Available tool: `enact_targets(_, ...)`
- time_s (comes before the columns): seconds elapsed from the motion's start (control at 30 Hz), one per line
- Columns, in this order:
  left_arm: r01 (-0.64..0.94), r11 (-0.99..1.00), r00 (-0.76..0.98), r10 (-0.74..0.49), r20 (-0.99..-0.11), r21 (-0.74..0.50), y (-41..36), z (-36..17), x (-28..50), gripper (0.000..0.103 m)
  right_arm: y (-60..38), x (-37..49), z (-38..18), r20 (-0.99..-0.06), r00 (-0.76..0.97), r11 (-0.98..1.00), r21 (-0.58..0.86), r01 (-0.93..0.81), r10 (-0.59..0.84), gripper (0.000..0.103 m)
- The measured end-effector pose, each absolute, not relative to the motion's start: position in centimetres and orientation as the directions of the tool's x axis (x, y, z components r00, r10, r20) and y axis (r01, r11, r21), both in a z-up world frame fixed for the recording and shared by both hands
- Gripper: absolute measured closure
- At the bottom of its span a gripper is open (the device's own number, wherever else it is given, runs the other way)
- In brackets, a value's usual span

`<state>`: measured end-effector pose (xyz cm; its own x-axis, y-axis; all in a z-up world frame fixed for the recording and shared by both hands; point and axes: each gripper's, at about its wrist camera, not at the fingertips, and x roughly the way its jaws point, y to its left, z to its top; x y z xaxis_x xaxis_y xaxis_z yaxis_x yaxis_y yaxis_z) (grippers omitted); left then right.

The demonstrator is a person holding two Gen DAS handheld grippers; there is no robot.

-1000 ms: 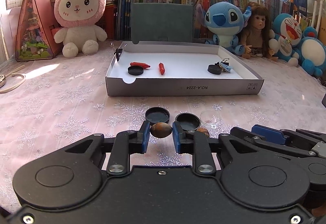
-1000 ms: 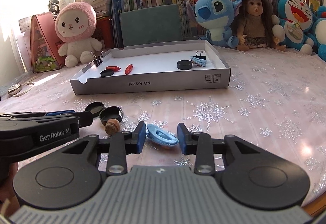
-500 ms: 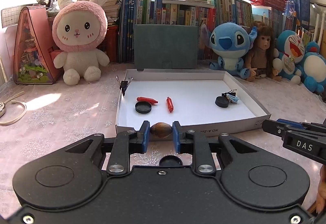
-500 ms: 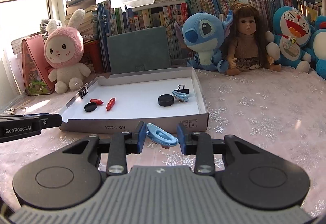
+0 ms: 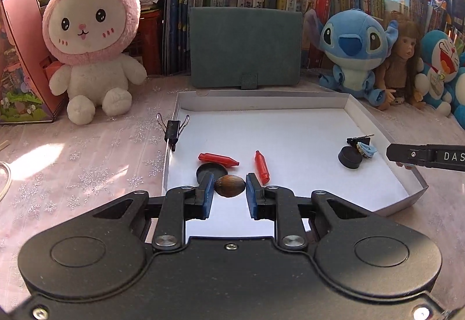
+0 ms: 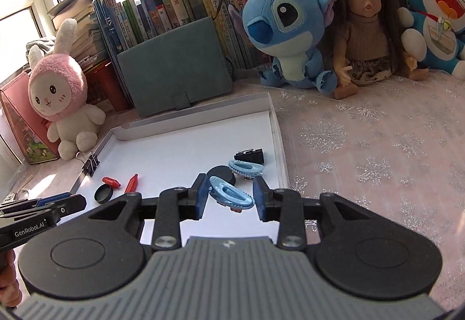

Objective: Organize rigid objects
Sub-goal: 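Carry the acorn with the left tool into the tray while the right tool carries the blue clip, then open the left tool to drop the acorn while the right tool releases the blue clip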

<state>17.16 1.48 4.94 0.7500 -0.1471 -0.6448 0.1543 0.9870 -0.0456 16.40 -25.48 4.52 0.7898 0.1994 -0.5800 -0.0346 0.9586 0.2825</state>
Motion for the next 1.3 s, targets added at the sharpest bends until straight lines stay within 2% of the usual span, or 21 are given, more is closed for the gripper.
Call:
enact_targets(0.37,0.124,0.992,0.700,-0.099,-0.707,-0.016,0.9,2.0,20.4,0.081,-24.9,20.1,2.3,-0.640,0.747,0.962,0.272,0.000,0.181,0.065)
enact_targets(1.3,0.084,0.996,0.735,-0.064,-0.675,-0.004,1.1,1.5,22.1,0.079,-24.3,22.7,1.8,-0.623,0.772,0.968,0.247,0.040,0.127,0.063)
